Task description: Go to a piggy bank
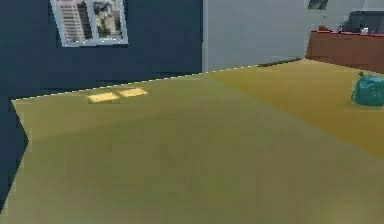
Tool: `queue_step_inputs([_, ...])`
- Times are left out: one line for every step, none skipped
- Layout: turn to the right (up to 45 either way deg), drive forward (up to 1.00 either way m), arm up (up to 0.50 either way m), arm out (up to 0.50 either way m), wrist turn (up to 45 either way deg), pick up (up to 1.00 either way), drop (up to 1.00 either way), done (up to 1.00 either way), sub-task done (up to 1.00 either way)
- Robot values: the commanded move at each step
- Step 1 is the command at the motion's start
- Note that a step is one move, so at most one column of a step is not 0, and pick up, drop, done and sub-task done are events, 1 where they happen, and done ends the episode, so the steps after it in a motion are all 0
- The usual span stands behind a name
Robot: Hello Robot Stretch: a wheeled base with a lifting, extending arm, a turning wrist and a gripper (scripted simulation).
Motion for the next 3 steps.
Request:
queue_step_inputs([45.0, 0.0, 0.0, 0.0, 0.0, 0.0, 0.0, 0.0, 0.0])
queue_step_inputs([9.0, 0.0, 0.0, 0.0, 0.0, 0.0, 0.0, 0.0, 0.0])
queue_step_inputs([3.0, 0.0, 0.0, 0.0, 0.0, 0.0, 0.0, 0.0, 0.0])
